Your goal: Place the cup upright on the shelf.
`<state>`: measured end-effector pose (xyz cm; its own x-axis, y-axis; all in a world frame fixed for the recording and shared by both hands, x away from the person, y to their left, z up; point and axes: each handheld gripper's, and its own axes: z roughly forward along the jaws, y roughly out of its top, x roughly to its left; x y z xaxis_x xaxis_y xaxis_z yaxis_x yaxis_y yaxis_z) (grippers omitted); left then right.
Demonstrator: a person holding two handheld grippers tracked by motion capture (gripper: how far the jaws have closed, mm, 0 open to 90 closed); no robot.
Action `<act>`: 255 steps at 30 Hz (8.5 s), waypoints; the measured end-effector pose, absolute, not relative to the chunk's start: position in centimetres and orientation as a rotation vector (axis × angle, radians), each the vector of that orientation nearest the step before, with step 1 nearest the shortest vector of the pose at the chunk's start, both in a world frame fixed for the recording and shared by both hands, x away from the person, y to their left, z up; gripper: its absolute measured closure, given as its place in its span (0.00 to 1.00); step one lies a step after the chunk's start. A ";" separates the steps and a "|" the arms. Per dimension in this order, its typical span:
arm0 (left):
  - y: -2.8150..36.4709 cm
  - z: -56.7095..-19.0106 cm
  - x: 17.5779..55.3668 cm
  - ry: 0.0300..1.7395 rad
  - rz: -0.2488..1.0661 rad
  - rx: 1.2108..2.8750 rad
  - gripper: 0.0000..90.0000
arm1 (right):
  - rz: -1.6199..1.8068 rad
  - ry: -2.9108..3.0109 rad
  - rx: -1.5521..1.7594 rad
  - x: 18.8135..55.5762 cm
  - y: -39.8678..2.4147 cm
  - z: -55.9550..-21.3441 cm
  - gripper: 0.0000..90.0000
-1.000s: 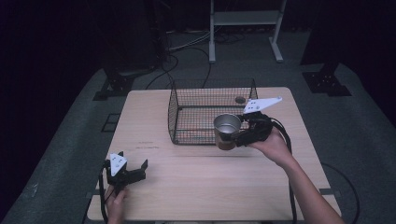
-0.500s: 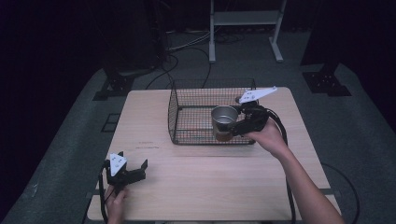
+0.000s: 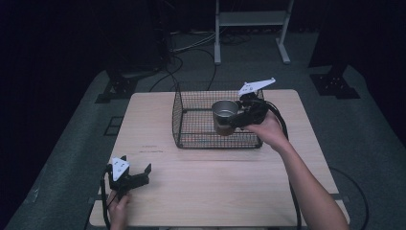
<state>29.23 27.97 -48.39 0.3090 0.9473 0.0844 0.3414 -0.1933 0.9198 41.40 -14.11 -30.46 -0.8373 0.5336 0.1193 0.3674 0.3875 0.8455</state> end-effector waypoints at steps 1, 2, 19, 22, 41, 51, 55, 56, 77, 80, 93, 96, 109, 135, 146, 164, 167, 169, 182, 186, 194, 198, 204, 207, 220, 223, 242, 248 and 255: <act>28.0 -48.4 29.2 1.170 0.884 1.713 0.00 | 1.433 2.472 0.810 41.7 -14.0 -30.4 0.20; 28.0 -48.4 29.2 1.170 0.884 1.713 0.00 | 1.433 2.472 0.810 41.7 -14.0 -30.4 0.20; 28.0 -48.4 29.2 1.171 0.880 1.713 0.00 | 1.390 2.471 0.822 44.5 -12.4 -29.0 0.20; 28.0 -48.4 29.2 1.172 0.880 1.711 0.00 | 1.389 2.471 0.823 44.9 -12.2 -28.6 0.20; 28.0 -48.4 29.2 1.167 0.878 1.716 0.00 | 1.333 2.463 0.892 48.3 -10.2 -29.3 0.20; 28.0 -48.4 29.2 1.167 0.877 1.711 0.00 | 1.319 2.471 0.939 50.0 -9.7 -31.3 0.20; 28.0 -48.4 29.2 1.166 0.876 1.714 0.00 | 1.292 2.471 0.959 50.6 -9.4 -32.1 0.20; 28.0 -48.4 29.2 1.166 0.876 1.714 0.00 | 1.292 2.471 0.959 50.6 -9.4 -32.1 0.20; 28.1 -48.3 29.1 1.158 0.873 1.707 0.00 | 1.274 2.486 1.001 52.2 -9.9 -35.1 0.20; 28.1 -48.3 29.1 1.157 0.873 1.707 0.00 | 1.265 2.500 1.015 52.4 -10.0 -35.6 0.20; 28.1 -48.4 29.1 1.154 0.873 1.701 0.00 | 1.230 2.522 1.004 53.0 -9.6 -37.1 0.20; 28.1 -48.3 29.1 1.154 0.873 1.704 0.00 | 1.228 2.524 1.009 53.1 -9.6 -37.4 0.20; 28.1 -48.3 29.1 1.150 0.872 1.701 0.00 | 1.140 2.553 1.060 54.0 -9.6 -39.5 0.19; 28.3 -48.3 29.1 1.154 0.856 1.689 0.00 | 1.006 2.620 1.068 54.2 -8.5 -41.6 0.15; 28.3 -48.3 29.1 1.154 0.857 1.689 0.00 | 1.002 2.612 1.037 53.8 -8.6 -40.9 0.14; 28.2 -48.3 29.2 1.156 0.859 1.688 0.00 | 1.046 2.546 1.080 53.6 -10.1 -39.5 0.14; 28.1 -48.3 29.3 1.162 0.865 1.696 0.00 | 1.077 2.506 1.093 53.2 -10.8 -38.7 0.14; 28.1 -48.3 29.3 1.161 0.862 1.696 0.00 | 1.108 2.478 1.093 52.6 -11.2 -38.0 0.14; 28.1 -48.4 29.2 1.156 0.869 1.702 0.00 | 1.272 2.449 1.030 48.8 -14.3 -35.0 0.15; 28.0 -48.4 29.2 1.154 0.870 1.710 0.00 | 1.322 2.448 1.031 47.8 -15.3 -34.8 0.15; 28.2 -48.4 29.2 1.161 0.870 1.700 0.00 | 1.365 2.437 1.006 45.5 -16.9 -34.3 0.15; 28.2 -48.3 29.2 1.160 0.868 1.695 0.00 | 1.374 2.440 0.986 44.6 -17.3 -34.2 0.15; 28.2 -48.4 29.2 1.158 0.870 1.699 0.00 | 1.392 2.455 0.942 43.1 -18.0 -34.6 0.15; 28.2 -48.4 29.2 1.158 0.869 1.702 0.00 | 1.398 2.469 0.935 42.6 -18.2 -34.7 0.15; 28.1 -48.4 29.2 1.156 0.870 1.704 0.00 | 1.388 2.486 0.894 40.1 -19.3 -35.6 0.16; 28.1 -48.4 29.2 1.155 0.870 1.708 0.00 | 1.367 2.487 0.889 39.7 -19.7 -36.0 0.16; 28.2 -48.4 29.3 1.163 0.866 1.699 0.00 | 1.388 2.488 0.906 37.1 -21.7 -37.4 0.16; 28.1 -48.4 29.2 1.156 0.872 1.711 0.00 | 1.388 2.479 0.909 36.4 -22.5 -38.1 0.16; 28.1 -48.4 29.3 1.163 0.868 1.712 0.00 | 1.377 2.480 0.924 35.5 -23.4 -39.1 0.16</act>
